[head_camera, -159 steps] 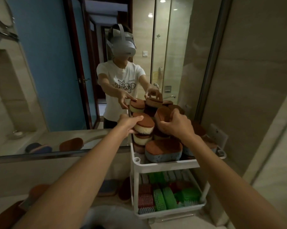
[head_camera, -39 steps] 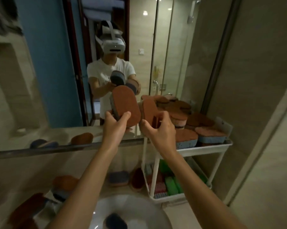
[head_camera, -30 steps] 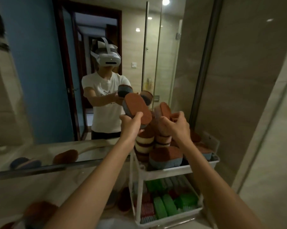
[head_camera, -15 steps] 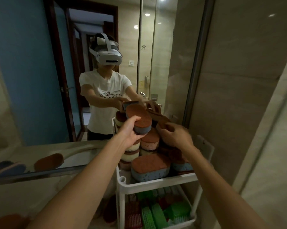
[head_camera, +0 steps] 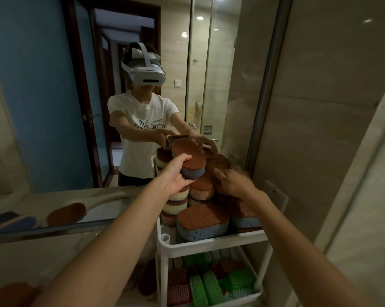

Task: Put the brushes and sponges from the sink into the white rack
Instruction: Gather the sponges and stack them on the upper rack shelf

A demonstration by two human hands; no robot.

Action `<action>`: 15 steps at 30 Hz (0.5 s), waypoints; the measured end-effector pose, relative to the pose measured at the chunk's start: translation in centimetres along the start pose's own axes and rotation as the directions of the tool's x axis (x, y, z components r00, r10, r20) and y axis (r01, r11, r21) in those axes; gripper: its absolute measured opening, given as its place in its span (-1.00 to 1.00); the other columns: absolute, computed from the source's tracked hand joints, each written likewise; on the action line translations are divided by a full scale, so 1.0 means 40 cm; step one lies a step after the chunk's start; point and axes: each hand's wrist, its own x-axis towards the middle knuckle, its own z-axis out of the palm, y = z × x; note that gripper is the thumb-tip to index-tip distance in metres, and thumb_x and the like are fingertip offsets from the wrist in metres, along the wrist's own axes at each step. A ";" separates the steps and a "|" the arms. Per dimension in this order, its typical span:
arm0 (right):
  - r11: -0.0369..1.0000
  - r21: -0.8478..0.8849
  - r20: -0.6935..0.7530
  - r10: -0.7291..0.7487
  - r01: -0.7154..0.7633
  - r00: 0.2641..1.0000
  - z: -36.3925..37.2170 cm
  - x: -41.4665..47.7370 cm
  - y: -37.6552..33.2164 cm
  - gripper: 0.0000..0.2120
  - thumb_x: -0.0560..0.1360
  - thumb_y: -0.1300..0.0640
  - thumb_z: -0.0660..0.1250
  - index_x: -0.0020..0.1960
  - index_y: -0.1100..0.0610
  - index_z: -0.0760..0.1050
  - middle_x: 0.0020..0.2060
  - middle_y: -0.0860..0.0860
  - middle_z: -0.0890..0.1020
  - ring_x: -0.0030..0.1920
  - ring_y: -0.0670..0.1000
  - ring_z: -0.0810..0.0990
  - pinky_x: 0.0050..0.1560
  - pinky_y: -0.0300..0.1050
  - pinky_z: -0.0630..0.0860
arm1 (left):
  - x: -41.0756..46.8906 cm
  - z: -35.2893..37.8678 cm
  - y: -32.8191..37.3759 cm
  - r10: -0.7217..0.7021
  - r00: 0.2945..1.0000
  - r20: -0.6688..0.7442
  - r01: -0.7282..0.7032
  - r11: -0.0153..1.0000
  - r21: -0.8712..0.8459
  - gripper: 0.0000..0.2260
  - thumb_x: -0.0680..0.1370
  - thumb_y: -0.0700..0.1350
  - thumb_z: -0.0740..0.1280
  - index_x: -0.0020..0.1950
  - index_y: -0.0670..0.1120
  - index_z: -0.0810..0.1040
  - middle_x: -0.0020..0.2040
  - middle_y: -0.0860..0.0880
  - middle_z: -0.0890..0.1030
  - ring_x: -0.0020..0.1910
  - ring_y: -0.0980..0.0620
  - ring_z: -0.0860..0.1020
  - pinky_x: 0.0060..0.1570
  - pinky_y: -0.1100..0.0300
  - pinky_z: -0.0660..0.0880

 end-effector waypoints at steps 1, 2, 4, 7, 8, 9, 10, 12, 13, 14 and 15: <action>0.993 0.116 -0.012 -0.012 0.013 1.000 -0.009 -0.007 -0.003 -0.65 0.62 -0.04 0.02 0.17 0.13 0.47 0.11 0.17 0.52 0.22 0.21 0.43 0.12 0.03 0.37 | 0.000 0.001 0.004 0.006 1.000 -0.002 -0.006 1.000 0.011 -0.58 0.56 -0.17 0.23 0.42 -0.11 0.30 0.39 -0.17 0.40 0.37 -0.16 0.39 0.24 -0.06 0.40; 0.964 0.262 -0.065 -0.029 0.045 0.997 -0.019 -0.014 -0.007 -0.68 0.63 0.00 0.03 0.00 0.14 0.49 -0.07 0.11 0.55 0.08 0.16 0.49 -0.05 -0.04 0.39 | 0.000 0.005 0.007 0.018 1.000 -0.005 -0.018 0.999 0.034 -0.59 0.56 -0.16 0.23 0.41 -0.10 0.31 0.38 -0.17 0.41 0.36 -0.16 0.40 0.18 -0.06 0.43; 0.860 0.481 -0.275 -0.037 0.171 0.961 -0.040 -0.033 -0.015 -0.80 0.61 0.12 0.13 -0.03 0.12 0.51 -0.19 -0.05 0.52 -0.07 0.00 0.50 -0.20 -0.18 0.36 | 0.000 0.020 0.011 0.050 0.999 -0.001 -0.049 0.993 0.111 -0.62 0.56 -0.11 0.23 0.38 -0.07 0.33 0.35 -0.17 0.43 0.31 -0.15 0.43 0.04 -0.01 0.49; 0.803 0.509 -0.351 -0.134 0.309 0.927 -0.070 -0.057 -0.025 -0.63 0.49 0.21 0.34 0.28 0.14 0.40 0.06 -0.08 0.49 0.08 -0.15 0.43 0.05 -0.27 0.38 | -0.004 0.068 0.010 0.055 0.997 0.049 -0.067 0.955 0.290 -0.75 0.57 -0.06 0.20 0.23 -0.06 0.42 0.26 -0.15 0.52 0.18 -0.09 0.50 -0.09 0.06 0.50; 0.795 0.511 -0.321 -0.175 0.326 0.931 -0.074 -0.059 -0.023 -0.54 0.45 0.21 0.39 0.31 0.14 0.36 0.12 -0.05 0.49 0.12 -0.15 0.42 0.08 -0.29 0.38 | -0.005 0.086 0.007 0.037 0.997 0.069 -0.059 0.936 0.347 -0.78 0.57 -0.04 0.19 0.18 -0.05 0.43 0.21 -0.14 0.54 0.14 -0.07 0.49 -0.04 0.05 0.49; 0.795 0.507 -0.302 -0.199 0.333 0.933 -0.077 -0.059 -0.020 -0.49 0.42 0.20 0.42 0.32 0.14 0.34 0.14 -0.03 0.49 0.13 -0.13 0.43 0.08 -0.31 0.38 | -0.003 0.102 0.001 0.017 0.996 0.087 -0.051 0.914 0.401 -0.77 0.57 -0.02 0.17 0.18 -0.05 0.45 0.19 -0.13 0.54 0.13 -0.07 0.48 0.04 0.02 0.47; 0.794 0.507 -0.296 -0.204 0.334 0.933 -0.082 -0.060 -0.016 -0.46 0.40 0.18 0.45 0.32 0.14 0.34 0.13 -0.03 0.48 0.14 -0.12 0.45 0.06 -0.34 0.39 | 0.001 0.116 -0.005 -0.004 0.995 0.099 -0.042 0.891 0.452 -0.72 0.56 0.00 0.16 0.21 -0.06 0.45 0.21 -0.11 0.53 0.17 -0.08 0.47 0.14 -0.02 0.44; 0.803 0.498 -0.331 -0.174 0.328 0.928 -0.091 -0.061 -0.001 -0.49 0.39 0.15 0.47 0.28 0.15 0.38 0.08 -0.05 0.49 0.12 -0.08 0.48 -0.04 -0.40 0.40 | 0.004 0.136 -0.016 -0.038 0.993 0.111 -0.027 0.848 0.529 -0.63 0.55 0.04 0.16 0.31 -0.05 0.43 0.31 -0.11 0.47 0.25 -0.09 0.44 0.20 -0.04 0.41; 0.806 0.495 -0.363 -0.147 0.325 0.920 -0.095 -0.062 0.008 -0.53 0.40 0.15 0.46 0.26 0.15 0.40 0.07 -0.04 0.51 0.12 -0.05 0.51 -0.06 -0.40 0.42 | 0.002 0.145 -0.020 -0.049 0.991 0.126 -0.029 0.834 0.551 -0.61 0.55 0.06 0.16 0.34 -0.03 0.41 0.35 -0.11 0.44 0.27 -0.09 0.43 0.17 -0.03 0.43; 0.808 0.498 -0.395 -0.111 0.314 0.912 -0.096 -0.061 0.020 -0.56 0.42 0.14 0.44 0.25 0.14 0.41 0.07 -0.02 0.53 0.13 -0.02 0.52 -0.04 -0.37 0.44 | 0.002 0.152 -0.023 -0.046 0.989 0.144 -0.044 0.825 0.563 -0.59 0.55 0.08 0.15 0.36 -0.02 0.39 0.37 -0.11 0.41 0.29 -0.09 0.42 0.12 -0.01 0.45; 0.813 0.498 -0.425 -0.073 0.300 0.902 -0.096 -0.060 0.035 -0.57 0.44 0.14 0.42 0.27 0.12 0.41 0.11 0.01 0.54 0.16 0.00 0.52 0.00 -0.29 0.47 | 0.002 0.158 -0.025 -0.016 0.987 0.157 -0.076 0.826 0.559 -0.57 0.56 0.10 0.15 0.39 -0.03 0.36 0.38 -0.12 0.41 0.31 -0.11 0.41 0.08 0.01 0.47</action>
